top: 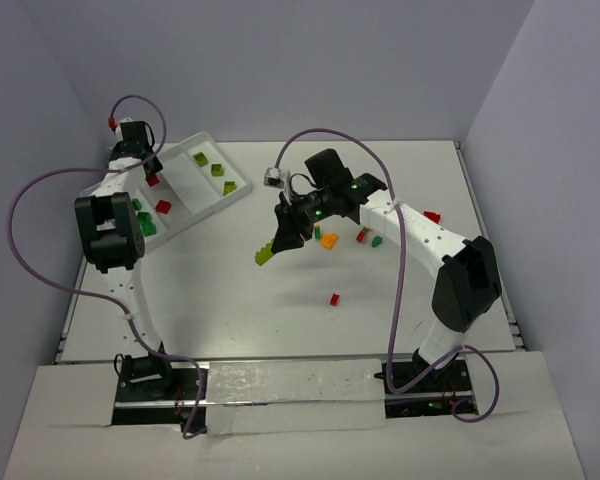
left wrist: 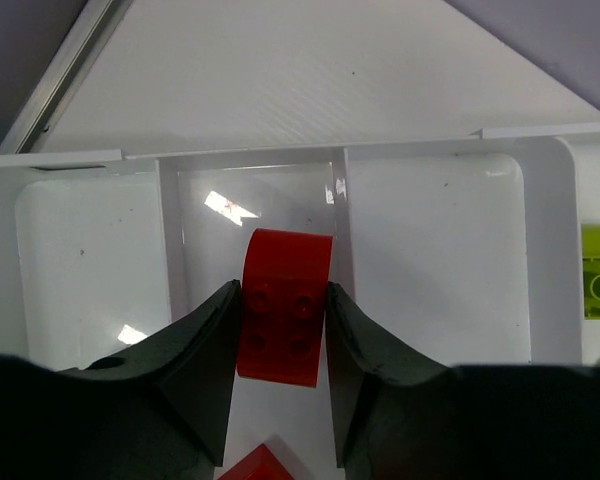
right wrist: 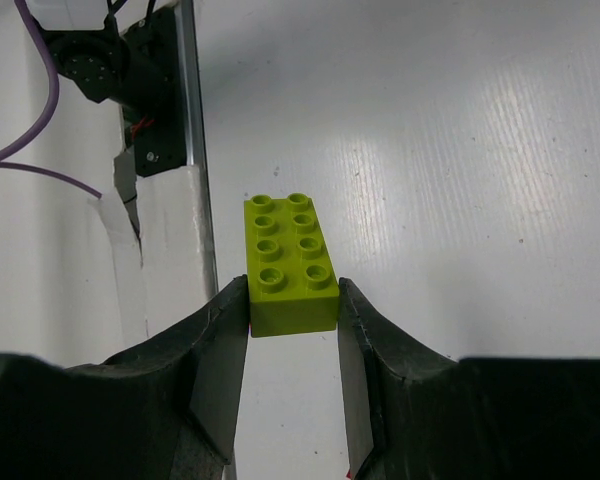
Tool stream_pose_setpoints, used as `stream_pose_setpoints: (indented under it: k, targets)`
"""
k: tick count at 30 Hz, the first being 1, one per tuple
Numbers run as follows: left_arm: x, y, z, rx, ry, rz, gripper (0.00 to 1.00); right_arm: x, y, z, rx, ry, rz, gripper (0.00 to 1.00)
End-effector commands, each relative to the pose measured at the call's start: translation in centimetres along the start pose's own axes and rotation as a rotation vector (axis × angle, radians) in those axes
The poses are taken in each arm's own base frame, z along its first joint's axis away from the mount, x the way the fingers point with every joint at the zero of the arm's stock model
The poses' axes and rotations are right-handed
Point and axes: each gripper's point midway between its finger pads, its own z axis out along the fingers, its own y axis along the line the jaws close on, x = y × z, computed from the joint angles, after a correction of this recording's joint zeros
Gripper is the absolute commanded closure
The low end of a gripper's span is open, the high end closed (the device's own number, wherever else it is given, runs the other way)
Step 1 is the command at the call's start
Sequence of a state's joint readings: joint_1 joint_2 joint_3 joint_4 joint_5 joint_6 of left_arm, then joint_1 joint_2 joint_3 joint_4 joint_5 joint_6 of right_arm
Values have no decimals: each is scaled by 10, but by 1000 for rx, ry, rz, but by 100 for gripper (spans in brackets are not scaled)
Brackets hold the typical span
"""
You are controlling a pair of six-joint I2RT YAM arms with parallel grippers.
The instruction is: Sort the legos into containers by color
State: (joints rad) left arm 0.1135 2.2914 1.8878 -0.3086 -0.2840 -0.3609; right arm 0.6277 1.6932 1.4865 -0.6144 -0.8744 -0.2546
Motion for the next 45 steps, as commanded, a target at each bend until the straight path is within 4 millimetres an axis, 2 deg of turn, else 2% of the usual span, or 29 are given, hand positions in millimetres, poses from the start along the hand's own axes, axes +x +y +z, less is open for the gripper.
stream_pose_setpoints:
  k: [1,2,3,6,9,11,12,13,15,16,17,18,19,20,21,22,23,25,27,32,37,41,45]
  targets:
    - [-26,0,-8,2,-41,-13,48,-23,-3,-6,21,-45,-41,100]
    - [-28,0,-10,6,-43,-14,40,-24,-4,-7,25,-47,-39,100]
    - [-29,0,-10,11,-43,-12,39,-25,-4,-7,26,-50,-42,100]
    - [-37,-2,-20,31,-40,-8,29,-34,-4,-11,51,-70,-46,100]
    - [-52,-8,-39,82,-53,8,26,-41,-6,-14,78,-94,-45,100]
    - [-55,-16,-57,157,-41,49,24,-48,-8,-18,110,-119,-55,100]
    - [-64,-43,-89,347,-37,78,24,-50,-8,-19,117,-129,-45,100]
    - [-64,-57,-125,515,-39,161,24,-53,-8,-20,123,-142,-44,100]
    - [-45,-86,-184,830,-6,249,24,-55,-7,-20,121,-156,-43,100]
    - [-15,-101,-216,1039,52,266,23,-55,-7,-19,118,-163,-46,100]
    - [-4,-107,-256,1179,66,274,23,-56,-5,-18,104,-168,-44,100]
    - [8,-109,-288,1286,90,278,22,-55,-3,-17,88,-170,-42,100]
    - [26,-111,-307,1375,145,270,23,-54,-1,-15,75,-169,-41,100]
    - [32,-108,-321,1419,160,270,23,-54,1,-15,60,-169,-35,100]
    - [37,-109,-346,1465,153,282,24,-54,5,-14,32,-174,-31,100]
    - [56,-107,-359,1502,188,271,23,-54,9,-14,13,-177,-29,100]
    - [58,-109,-374,1535,172,282,23,-54,12,-13,-4,-177,-27,100]
    - [78,-108,-397,1590,193,287,23,-54,18,-13,-44,-177,-22,100]
    - [88,-113,-420,1640,198,319,22,-55,22,-14,-61,-180,-22,100]
    - [113,-119,-447,1707,274,391,22,-58,31,-18,-90,-196,-38,100]
    - [138,-112,-466,1768,382,435,18,-58,35,-21,-95,-198,-49,100]
    - [150,-108,-470,1799,402,469,16,-58,37,-22,-97,-199,-51,100]
    - [163,-103,-475,1819,435,505,18,-59,38,-23,-94,-199,-54,100]
